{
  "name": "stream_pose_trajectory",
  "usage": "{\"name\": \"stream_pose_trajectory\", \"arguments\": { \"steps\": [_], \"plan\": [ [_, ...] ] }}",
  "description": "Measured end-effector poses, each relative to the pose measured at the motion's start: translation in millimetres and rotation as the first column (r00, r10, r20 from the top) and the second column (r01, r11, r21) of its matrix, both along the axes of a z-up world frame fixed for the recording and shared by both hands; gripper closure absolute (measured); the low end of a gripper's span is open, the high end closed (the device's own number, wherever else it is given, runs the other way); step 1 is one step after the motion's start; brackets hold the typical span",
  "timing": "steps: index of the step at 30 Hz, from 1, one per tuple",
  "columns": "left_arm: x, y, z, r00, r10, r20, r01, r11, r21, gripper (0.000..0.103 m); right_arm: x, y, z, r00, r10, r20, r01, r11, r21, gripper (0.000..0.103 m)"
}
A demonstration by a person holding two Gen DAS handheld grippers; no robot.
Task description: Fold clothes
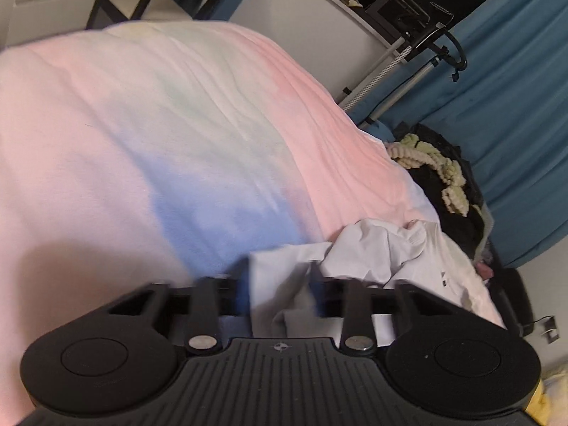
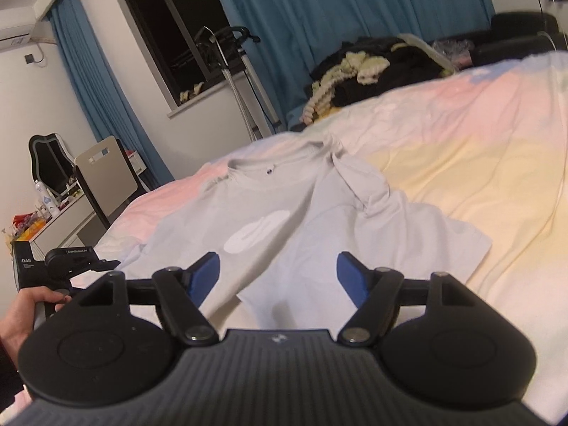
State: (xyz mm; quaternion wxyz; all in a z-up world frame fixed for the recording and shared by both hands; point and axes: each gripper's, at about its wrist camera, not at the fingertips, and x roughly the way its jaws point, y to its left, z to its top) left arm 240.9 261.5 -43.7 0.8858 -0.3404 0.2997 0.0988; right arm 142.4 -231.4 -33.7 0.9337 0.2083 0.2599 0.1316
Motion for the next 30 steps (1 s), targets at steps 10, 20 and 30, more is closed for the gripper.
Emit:
{"name": "stream_pose_trajectory", "arguments": {
  "steps": [10, 20, 30],
  "plan": [
    [43, 36, 79, 0.995, 0.045, 0.091, -0.061, 0.982, 0.178, 0.100, 4, -2, 0, 0.999, -0.030, -0.013, 0.030, 0.999, 0.016, 0.029],
    [98, 53, 43, 0.996, 0.084, -0.005, -0.076, 0.926, 0.369, 0.100, 17, -8, -5, 0.997, -0.079, -0.003, 0.078, 0.994, -0.072, 0.029],
    [88, 33, 19, 1.000, 0.019, -0.004, -0.016, 0.913, 0.409, 0.051, 28, -6, -12, 0.996, -0.085, 0.007, 0.085, 0.989, -0.121, 0.029]
  ]
}}
